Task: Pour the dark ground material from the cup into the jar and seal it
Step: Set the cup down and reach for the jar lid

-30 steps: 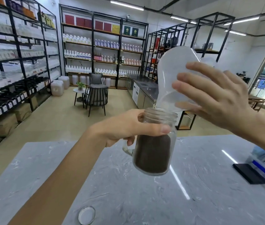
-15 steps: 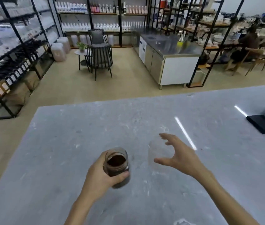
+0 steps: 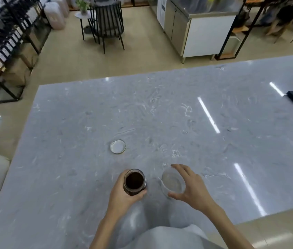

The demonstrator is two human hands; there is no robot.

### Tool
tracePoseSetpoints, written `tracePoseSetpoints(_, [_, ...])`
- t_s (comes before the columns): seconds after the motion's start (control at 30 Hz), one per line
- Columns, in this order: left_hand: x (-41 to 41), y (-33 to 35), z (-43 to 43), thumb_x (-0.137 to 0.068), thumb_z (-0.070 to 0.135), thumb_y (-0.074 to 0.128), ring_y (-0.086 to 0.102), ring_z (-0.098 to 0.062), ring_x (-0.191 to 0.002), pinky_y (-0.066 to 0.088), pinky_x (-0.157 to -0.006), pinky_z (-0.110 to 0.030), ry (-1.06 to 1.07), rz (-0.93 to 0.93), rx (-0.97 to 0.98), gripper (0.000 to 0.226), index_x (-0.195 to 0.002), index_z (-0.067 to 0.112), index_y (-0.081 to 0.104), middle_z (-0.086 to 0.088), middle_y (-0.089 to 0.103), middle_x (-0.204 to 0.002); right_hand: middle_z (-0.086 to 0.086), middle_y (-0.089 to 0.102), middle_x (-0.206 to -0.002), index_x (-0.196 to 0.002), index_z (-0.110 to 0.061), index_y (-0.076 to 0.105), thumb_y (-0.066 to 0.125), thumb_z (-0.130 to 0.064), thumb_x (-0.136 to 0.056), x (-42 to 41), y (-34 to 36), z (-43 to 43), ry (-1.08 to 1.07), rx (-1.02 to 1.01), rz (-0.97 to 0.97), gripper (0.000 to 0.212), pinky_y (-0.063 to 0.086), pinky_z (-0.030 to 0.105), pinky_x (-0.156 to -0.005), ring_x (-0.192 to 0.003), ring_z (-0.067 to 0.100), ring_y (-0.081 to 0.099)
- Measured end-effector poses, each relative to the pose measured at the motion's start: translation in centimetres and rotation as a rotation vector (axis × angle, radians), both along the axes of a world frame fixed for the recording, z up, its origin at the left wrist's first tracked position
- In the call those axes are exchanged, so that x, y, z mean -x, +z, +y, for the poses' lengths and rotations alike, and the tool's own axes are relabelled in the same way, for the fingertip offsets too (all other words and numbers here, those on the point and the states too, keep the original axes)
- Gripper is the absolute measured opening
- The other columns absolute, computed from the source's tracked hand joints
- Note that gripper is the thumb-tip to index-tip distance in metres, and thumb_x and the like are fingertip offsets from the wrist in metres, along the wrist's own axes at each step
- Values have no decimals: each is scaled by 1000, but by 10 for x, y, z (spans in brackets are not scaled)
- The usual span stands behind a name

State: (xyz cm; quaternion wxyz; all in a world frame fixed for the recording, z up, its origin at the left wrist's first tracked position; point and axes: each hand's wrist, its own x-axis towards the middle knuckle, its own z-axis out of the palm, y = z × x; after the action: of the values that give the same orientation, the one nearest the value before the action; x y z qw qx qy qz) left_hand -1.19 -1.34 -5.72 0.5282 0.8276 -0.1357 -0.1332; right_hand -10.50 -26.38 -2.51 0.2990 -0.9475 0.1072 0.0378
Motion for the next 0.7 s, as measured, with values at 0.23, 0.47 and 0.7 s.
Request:
tracePoseSetpoints(0.23, [-1, -8, 2, -57, 44, 93, 62, 0, -112, 45, -86, -10, -17, 50, -24, 75, -121, 49, 53, 24, 64, -120, -11, 33, -153, -150, -34, 27, 73, -65, -72, 0, -2, -10, 117, 43, 30, 96, 37, 28, -102, -136, 13, 39])
tracePoseSetpoints(0.47, [-8, -2, 6, -58, 54, 90, 59, 2, -114, 48, -90, -29, -15, 48, -115, 78, -124, 50, 48, 27, 61, -124, -5, 25, -157, -155, -33, 11, 77, -60, -74, -14, 3, -26, -87, 76, 80, 108, 44, 39, -104, -135, 21, 40])
tracePoseSetpoints(0.7, [8, 6, -18, -60, 63, 85, 60, -12, -115, 50, -81, -35, 265, 28, -230, 85, -130, 43, 41, 20, 60, -127, 8, 21, -158, -157, -20, 7, 73, -60, -78, -20, -3, 3, -312, 91, 64, 111, 50, 45, -99, -136, 30, 38])
